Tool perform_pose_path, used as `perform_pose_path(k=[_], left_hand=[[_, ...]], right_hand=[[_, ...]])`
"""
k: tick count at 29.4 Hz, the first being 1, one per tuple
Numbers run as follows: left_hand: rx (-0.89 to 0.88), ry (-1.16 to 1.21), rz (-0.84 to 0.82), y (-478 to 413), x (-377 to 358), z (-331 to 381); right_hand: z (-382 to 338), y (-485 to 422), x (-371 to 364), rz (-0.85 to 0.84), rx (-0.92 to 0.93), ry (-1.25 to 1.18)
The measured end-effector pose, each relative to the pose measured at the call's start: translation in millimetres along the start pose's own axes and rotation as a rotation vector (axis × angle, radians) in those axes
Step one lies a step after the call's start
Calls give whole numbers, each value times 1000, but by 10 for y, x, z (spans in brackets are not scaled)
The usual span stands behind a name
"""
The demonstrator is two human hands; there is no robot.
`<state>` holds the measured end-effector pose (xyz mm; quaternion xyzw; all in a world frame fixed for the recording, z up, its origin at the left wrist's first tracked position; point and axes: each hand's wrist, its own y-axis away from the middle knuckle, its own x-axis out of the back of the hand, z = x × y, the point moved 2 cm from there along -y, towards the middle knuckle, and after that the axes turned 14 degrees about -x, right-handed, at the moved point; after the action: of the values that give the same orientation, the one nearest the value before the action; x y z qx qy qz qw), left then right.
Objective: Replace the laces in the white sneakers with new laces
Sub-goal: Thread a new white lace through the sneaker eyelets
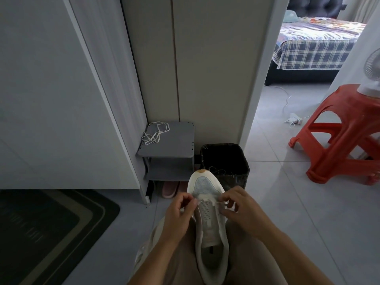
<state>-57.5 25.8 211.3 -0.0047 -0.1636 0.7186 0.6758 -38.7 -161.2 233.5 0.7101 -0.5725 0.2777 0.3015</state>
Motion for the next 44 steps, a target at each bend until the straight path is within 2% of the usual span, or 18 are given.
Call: perform_pose_path(k=[5, 8, 14, 21, 23, 26, 29, 32, 40, 44], left_hand=[[-18, -14, 9, -2, 27, 4], [-40, -35, -6, 4, 27, -10], [-50, -23, 13, 9, 15, 0], [-62, -59, -3, 18, 15, -4], [-152, -94, 13, 17, 11, 20], [-424, -345, 16, -21, -43, 60], [-624, -626, -44, -92, -133, 126], [-734, -798, -135, -162, -174, 178], [-1076, -994, -254, -289, -177, 177], [-1154, -1011, -296, -334, -150, 142]], right_hand=[[4, -26, 34, 19, 14, 10], [60, -17, 123, 38, -59, -67], [142, 32, 225, -98, -157, -79], [125, -15, 245, -104, -138, 34], [71, -5, 196, -76, -111, 48], [-17, 18, 65, 10, -55, 98], [-64, 25, -49, 126, 38, 156], [-38, 3, -83, 209, 131, 206], [-10, -93, -74, 357, 336, 311], [6, -109, -68, 416, 399, 347]])
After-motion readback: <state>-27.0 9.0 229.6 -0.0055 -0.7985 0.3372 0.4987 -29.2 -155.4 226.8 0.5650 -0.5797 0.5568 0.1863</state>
